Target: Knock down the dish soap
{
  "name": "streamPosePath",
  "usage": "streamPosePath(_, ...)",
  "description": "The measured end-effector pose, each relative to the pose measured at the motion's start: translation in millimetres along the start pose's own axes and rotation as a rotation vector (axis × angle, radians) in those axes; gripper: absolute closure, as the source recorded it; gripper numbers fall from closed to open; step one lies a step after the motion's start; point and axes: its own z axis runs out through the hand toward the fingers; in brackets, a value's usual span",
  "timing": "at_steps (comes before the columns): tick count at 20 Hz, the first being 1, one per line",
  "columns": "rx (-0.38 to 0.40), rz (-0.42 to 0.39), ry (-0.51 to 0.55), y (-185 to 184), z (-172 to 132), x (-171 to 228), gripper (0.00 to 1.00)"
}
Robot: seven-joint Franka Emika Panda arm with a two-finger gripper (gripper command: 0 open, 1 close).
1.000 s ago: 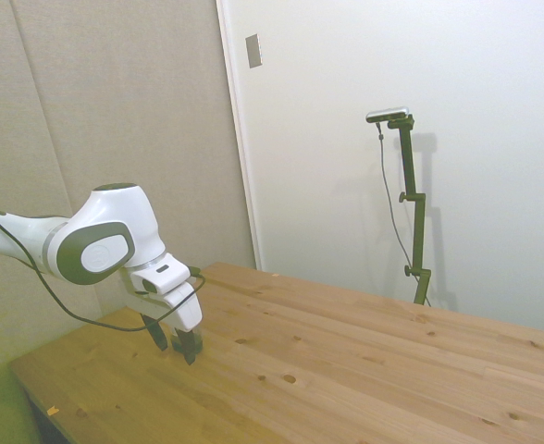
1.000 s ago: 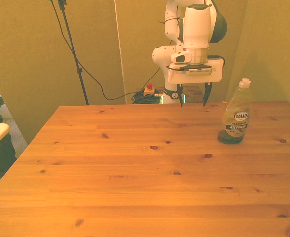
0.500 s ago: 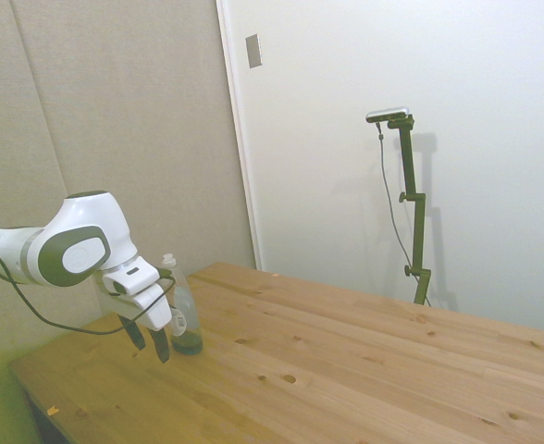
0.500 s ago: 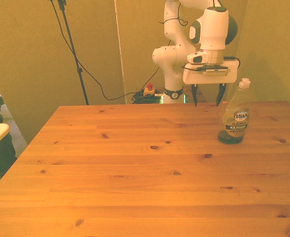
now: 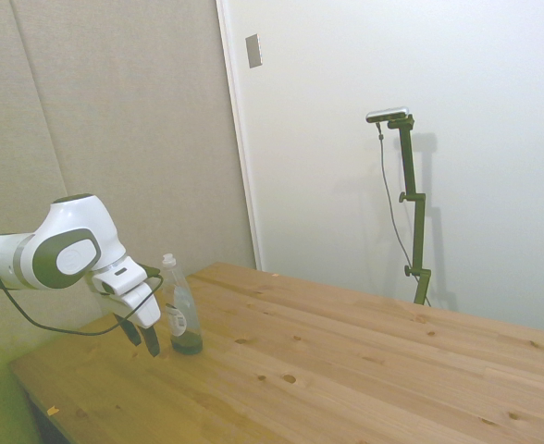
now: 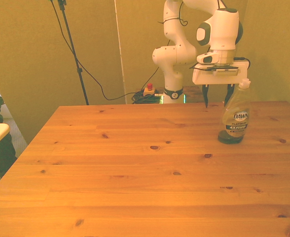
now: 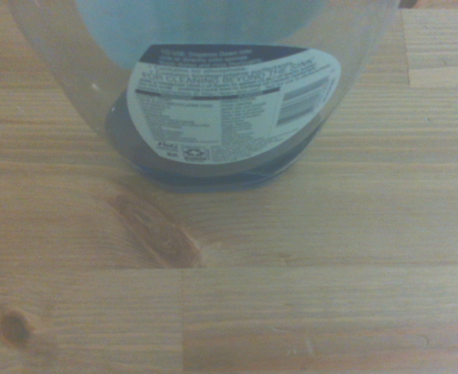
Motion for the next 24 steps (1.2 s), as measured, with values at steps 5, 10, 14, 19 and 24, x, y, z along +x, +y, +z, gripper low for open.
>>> streamPosePath(5, 0.009, 0.001, 0.032, -10.7, -0.1, -5.7, 1.0)
streamPosePath(10, 0.023, 0.003, 0.051, -33.1, 2.9, -1.0, 1.0)
streamPosePath(14, 0.035, 0.01, 0.079, -53.0, -0.9, 6.3, 1.0)
streamPosePath(19, 0.054, 0.035, 0.117, -81.6, -1.6, 21.7, 1.0)
streamPosePath(24, 0.065, 0.08, 0.159, -104.0, -1.2, 54.9, 1.0)
